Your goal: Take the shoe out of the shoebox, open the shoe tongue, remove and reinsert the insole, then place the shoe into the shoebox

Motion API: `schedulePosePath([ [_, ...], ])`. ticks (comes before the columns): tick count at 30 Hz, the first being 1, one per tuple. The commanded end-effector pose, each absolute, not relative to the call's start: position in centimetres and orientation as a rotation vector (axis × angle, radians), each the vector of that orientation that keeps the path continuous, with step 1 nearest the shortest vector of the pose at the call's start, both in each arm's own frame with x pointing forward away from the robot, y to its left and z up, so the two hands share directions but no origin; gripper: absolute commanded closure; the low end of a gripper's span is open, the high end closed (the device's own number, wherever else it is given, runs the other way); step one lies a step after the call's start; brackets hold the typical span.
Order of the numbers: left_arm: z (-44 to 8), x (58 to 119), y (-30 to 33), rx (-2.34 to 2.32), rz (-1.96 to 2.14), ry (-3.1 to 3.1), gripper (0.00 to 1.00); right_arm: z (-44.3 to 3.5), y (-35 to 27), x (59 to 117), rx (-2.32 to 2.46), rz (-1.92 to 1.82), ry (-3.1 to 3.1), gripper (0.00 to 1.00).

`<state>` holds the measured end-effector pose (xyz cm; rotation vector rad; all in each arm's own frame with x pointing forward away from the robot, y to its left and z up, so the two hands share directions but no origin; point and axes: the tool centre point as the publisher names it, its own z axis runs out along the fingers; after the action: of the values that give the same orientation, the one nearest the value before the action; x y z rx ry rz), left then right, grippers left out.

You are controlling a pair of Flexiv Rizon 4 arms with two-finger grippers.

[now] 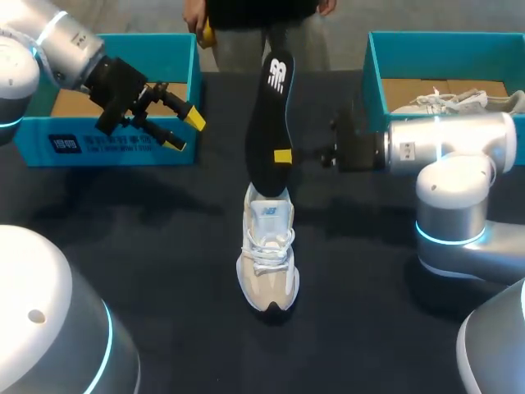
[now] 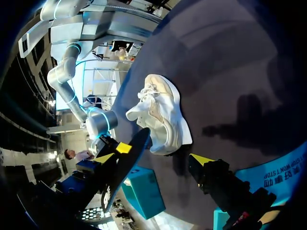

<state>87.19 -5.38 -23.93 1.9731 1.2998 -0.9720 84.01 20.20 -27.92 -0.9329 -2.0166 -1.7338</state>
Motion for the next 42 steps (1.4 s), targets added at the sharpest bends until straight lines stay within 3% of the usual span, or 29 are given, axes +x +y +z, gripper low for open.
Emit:
schedulePosePath([
  [1, -23.9, 87.2, -5.3, 1.976, -0.971, 1.299, 0.0, -28.5, 20.8, 84.3, -0.907, -1.732, -2.021, 1.0],
  [42, -23.9, 87.2, -5.3, 1.976, -0.971, 1.299, 0.0, -30.3, 21.3, 84.5, -0.75, -1.82, -2.09, 1.0],
])
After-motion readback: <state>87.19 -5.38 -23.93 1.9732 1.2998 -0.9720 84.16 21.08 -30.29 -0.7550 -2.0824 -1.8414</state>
